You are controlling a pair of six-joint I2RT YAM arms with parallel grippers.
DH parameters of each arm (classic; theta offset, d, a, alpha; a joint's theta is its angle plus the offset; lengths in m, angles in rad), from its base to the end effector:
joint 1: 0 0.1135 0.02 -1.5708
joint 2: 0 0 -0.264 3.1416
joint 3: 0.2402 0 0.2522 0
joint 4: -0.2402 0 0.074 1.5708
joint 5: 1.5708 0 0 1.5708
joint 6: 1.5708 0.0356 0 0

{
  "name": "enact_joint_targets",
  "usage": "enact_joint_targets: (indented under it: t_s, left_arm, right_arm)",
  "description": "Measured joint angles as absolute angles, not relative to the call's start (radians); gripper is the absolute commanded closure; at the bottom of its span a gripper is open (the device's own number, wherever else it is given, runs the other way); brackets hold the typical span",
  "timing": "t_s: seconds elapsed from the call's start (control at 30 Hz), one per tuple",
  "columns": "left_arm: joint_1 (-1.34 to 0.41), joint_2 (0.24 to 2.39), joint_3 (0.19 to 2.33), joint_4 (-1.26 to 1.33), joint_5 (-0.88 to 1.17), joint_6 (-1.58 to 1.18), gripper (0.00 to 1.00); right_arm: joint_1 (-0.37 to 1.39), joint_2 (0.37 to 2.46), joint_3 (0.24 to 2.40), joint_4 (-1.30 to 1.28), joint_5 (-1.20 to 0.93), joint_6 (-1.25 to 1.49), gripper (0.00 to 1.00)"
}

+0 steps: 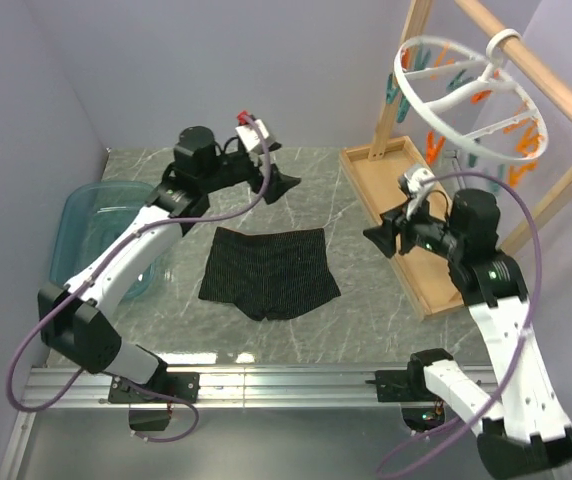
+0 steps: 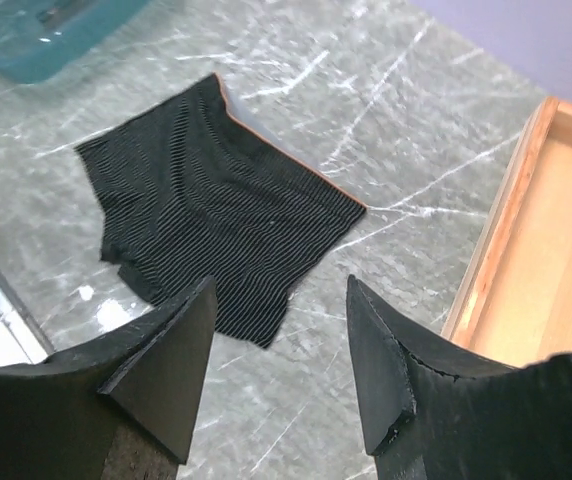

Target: Clip the underwear to the hanger

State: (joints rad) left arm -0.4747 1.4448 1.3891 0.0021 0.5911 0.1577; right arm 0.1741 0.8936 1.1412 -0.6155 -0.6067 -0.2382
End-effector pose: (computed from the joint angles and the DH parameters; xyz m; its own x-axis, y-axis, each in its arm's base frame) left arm 0.2917 -0.1722 0.4161 0.0903 0.1002 -0.9909 0.8711 0.4743 0.1273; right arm 0.1676 0.0501 0.4003 -0.1870 -0.2297 -0.9551 -0.7310 0.6820 -0.0209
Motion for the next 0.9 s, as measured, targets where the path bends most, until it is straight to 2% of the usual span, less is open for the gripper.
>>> enact_joint_targets:
  t_s: [0.17,0.37,0.53,0.67,0.73,0.9]
  left_arm:
    - [-0.547,1.585,1.499,0.096,0.574,0.072,0.03]
    - [-0.592,1.717,1.599,0.165,0.558,0.002,0.11]
    - [-0.667,1.788,1.645,0.244,0.541,-0.022,0.19]
    - [-0.745,1.886,1.761,0.304,0.531,-0.050,0.25]
    - [-0.779,1.934,1.822,0.327,0.529,-0.067,0.32]
    - [-0.841,2.027,1.950,0.380,0.525,-0.109,0.34]
  right_arm:
    - [0.174,0.774,1.062,-0.655,-0.641,-0.255,0.38]
    - [0.174,0.793,0.991,-0.694,-0.635,-0.281,0.38]
    - [0.174,0.665,0.924,-0.642,-0.551,-0.218,0.37]
    - [0.174,0.522,0.915,-0.566,-0.465,-0.134,0.36]
    - [0.174,0.461,0.926,-0.533,-0.424,-0.092,0.36]
    - [0.174,0.428,0.987,-0.502,-0.292,0.006,0.35]
